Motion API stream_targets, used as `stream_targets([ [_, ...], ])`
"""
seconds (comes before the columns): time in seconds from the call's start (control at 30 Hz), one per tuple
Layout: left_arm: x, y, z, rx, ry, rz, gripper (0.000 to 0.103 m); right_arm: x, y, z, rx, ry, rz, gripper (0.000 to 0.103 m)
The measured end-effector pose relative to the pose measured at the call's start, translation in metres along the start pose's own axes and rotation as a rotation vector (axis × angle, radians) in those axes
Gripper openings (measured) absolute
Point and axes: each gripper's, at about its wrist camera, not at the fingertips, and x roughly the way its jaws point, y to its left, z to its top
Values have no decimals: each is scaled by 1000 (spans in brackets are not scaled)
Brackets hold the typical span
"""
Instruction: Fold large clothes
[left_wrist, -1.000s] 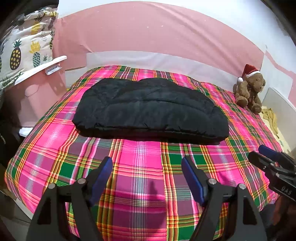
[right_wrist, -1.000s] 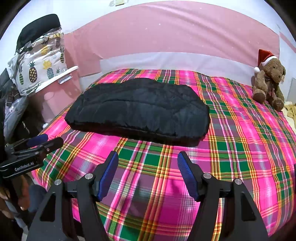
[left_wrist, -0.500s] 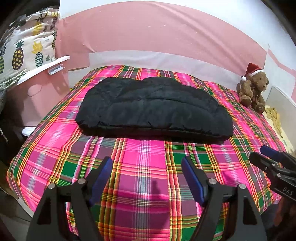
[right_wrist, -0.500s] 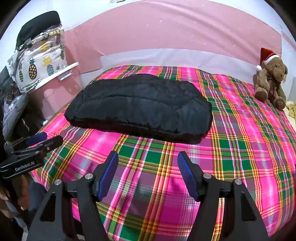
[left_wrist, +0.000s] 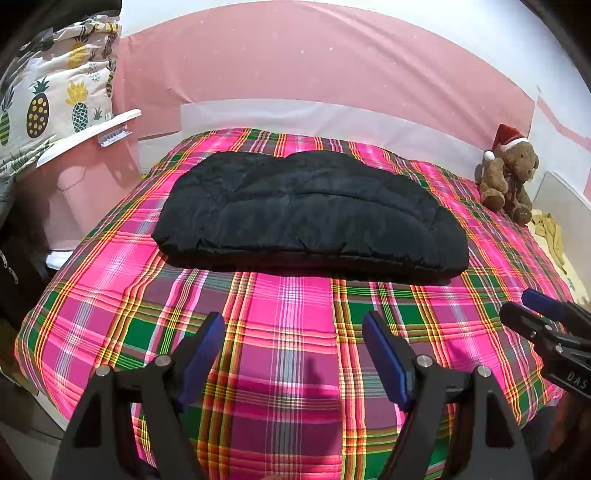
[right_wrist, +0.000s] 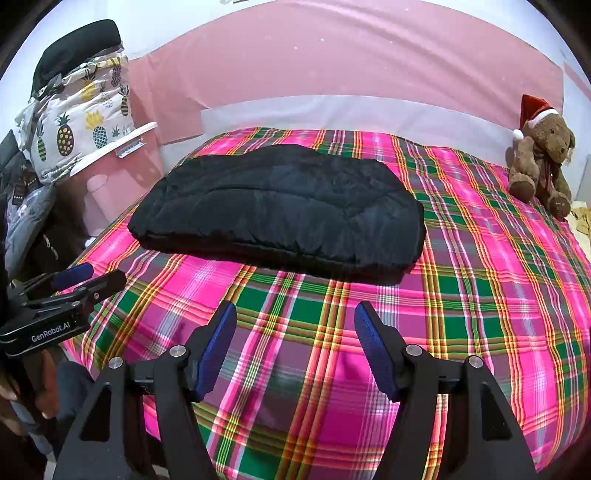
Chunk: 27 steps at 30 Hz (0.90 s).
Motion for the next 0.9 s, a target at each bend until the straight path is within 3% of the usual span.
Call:
stream_targets([
  [0.9,-1,3,0,5,1,-10,79,-1,0,-3,-7,2,9,66],
])
